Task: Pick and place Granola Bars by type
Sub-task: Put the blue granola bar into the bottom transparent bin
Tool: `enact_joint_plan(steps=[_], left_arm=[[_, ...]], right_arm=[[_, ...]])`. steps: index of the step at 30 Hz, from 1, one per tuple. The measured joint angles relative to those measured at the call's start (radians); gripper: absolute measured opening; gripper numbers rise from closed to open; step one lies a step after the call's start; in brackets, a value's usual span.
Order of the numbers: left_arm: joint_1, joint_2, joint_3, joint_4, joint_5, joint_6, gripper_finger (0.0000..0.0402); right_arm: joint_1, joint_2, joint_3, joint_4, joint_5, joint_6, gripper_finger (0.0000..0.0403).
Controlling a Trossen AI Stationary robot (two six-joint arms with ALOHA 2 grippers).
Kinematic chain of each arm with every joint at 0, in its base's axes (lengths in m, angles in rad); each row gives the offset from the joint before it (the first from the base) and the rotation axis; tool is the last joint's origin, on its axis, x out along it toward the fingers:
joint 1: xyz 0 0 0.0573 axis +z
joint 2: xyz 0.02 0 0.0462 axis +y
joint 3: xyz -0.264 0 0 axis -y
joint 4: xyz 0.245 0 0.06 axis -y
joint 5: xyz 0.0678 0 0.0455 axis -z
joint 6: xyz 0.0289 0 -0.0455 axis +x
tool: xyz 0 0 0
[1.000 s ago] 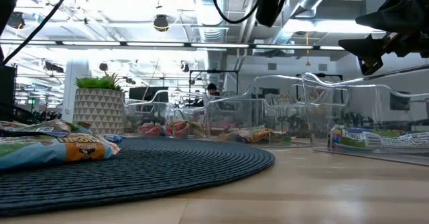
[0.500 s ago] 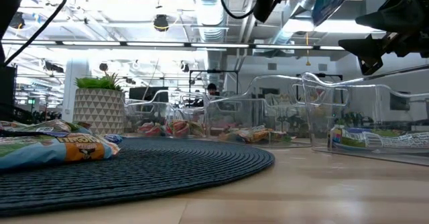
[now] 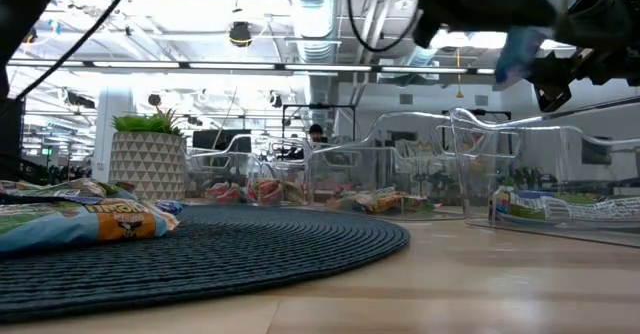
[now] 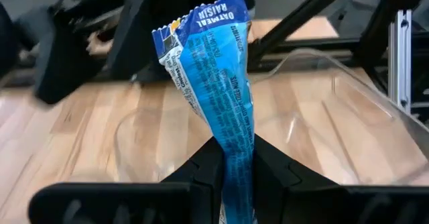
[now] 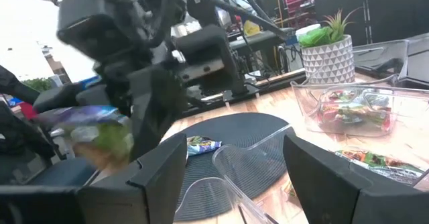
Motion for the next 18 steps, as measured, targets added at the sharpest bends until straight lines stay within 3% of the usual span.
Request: enact_joint_plan(steps=[10, 18], left_arm=[[0.001, 0.106, 0.101, -0.041, 0.012, 0.136, 0.0054], [0.004, 0.106, 0.101, -0.086, 0.01, 0.188, 0.0112]], right_arm=[[0.0, 0.0, 0.0, 0.0, 0.0, 0.0, 0.0244], [0.0, 0.0, 0.0, 0.001, 0.0, 0.0, 0.0244]])
